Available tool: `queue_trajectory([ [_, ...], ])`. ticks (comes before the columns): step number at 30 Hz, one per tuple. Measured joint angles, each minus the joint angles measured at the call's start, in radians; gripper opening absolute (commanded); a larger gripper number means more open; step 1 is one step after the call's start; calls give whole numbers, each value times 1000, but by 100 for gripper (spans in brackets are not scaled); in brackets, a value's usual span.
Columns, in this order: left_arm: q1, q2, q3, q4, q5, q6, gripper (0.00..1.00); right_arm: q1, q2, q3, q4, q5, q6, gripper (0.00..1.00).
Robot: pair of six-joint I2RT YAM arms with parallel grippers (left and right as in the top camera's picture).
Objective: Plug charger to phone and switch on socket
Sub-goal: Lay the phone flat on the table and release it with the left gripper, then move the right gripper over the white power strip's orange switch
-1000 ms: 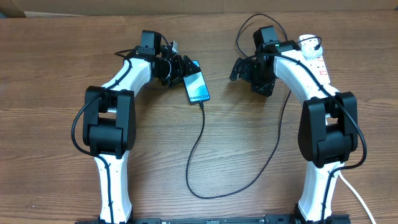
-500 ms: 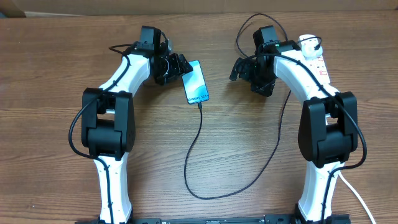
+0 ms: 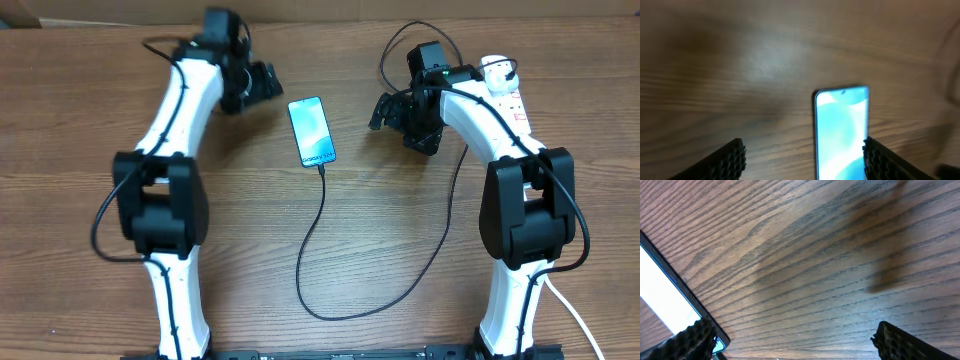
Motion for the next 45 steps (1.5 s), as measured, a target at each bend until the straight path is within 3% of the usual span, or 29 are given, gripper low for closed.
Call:
queue_trajectory([
  [2,20,-61,32,-31,-29,7,80,0,0,0,-1,0,0,100],
  [4,42,-136,49,-55,-67,11,100,0,0,0,-1,0,-1,100],
  [11,101,-313,88,-186,-251,24,100,-1,-2,47,-76,-6,-47,100],
  [19,104,-278,84,-215,-310,24,100,-7,-87,336,-246,171,-117,100],
  [25,103,-275,83,-216,-317,24,100,-91,-207,467,-251,307,-127,100],
  [38,102,-275,83,-215,-322,24,100,-515,-183,424,-230,324,3,100],
  [45,102,-275,83,-216,-324,24,100,-513,-41,361,-76,314,-185,100],
])
